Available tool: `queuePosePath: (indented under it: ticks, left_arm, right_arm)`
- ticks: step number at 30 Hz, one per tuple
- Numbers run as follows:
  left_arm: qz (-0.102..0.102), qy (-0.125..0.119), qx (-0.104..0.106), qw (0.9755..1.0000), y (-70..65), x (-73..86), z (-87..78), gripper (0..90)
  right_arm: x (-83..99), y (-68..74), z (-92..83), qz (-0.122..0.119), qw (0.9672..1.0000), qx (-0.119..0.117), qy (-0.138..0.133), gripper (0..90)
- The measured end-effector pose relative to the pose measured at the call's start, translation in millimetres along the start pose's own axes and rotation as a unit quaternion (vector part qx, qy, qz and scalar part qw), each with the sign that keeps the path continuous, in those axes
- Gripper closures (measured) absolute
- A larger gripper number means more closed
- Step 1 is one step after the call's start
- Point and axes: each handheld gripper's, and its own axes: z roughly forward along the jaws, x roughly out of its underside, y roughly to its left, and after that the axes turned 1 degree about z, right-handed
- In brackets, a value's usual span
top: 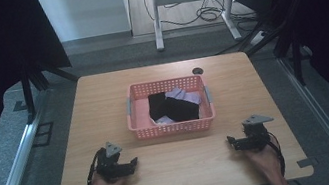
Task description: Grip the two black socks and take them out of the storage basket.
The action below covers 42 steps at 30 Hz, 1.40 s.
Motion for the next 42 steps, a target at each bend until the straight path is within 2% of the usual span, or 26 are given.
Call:
queuePosePath:
  ticks: [24, 42]
  left_arm:
    - [0.001, 0.001, 0.0, 1.0, 0.2, 0.0, -0.1, 12.9]
    - [0.002, 0.001, 0.0, 1.0, 0.3, -0.1, -0.1, 12.9]
  right_arm:
    - [0.0, -0.1, -0.1, 0.001, 1.0, -0.001, 0.0, 13.3]
    - [0.5, -0.1, -1.3, 0.001, 1.0, -0.001, -0.004, 17.4]
